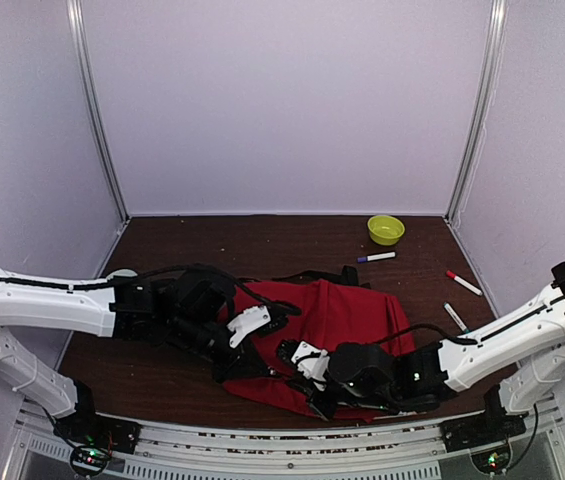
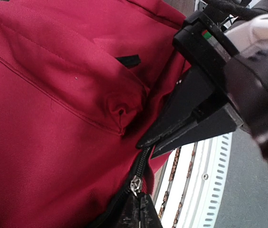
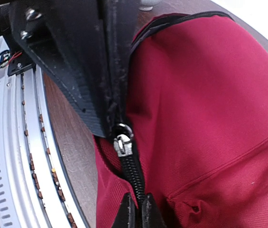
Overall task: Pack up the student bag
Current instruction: Hold the largest pocket of the student bag, then zip the largest pocket of the bag in the student bag.
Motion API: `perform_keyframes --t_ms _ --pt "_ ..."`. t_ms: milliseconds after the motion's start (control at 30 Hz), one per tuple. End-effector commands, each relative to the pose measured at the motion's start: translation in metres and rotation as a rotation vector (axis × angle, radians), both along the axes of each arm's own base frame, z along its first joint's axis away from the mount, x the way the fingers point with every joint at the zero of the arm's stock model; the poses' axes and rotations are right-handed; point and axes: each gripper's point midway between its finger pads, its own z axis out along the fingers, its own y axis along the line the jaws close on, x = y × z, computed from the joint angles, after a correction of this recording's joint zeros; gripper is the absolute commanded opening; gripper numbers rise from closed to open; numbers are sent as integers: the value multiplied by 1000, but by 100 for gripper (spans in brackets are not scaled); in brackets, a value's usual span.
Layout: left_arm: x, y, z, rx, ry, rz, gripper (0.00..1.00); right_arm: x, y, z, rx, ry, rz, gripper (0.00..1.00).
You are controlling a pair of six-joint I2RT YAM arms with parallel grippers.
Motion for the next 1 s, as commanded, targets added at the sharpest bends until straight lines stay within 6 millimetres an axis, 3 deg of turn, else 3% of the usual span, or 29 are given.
perform_keyframes --t_ms 0,433,700,800,967 --pt "-3 -9 20 -95 -10 -9 0 0 -3 -2 0 7 -15 0" --pt "24 43 -48 204 -49 122 0 -4 -67 15 -15 5 -54 0" --pt "44 62 -45 243 -77 173 0 -5 -78 7 -33 9 -64 0" --pt "36 49 -37 177 -41 124 0 -6 -73 11 -33 16 -59 0" --pt "30 30 -18 89 -22 89 0 -8 -62 17 -56 31 -44 21"
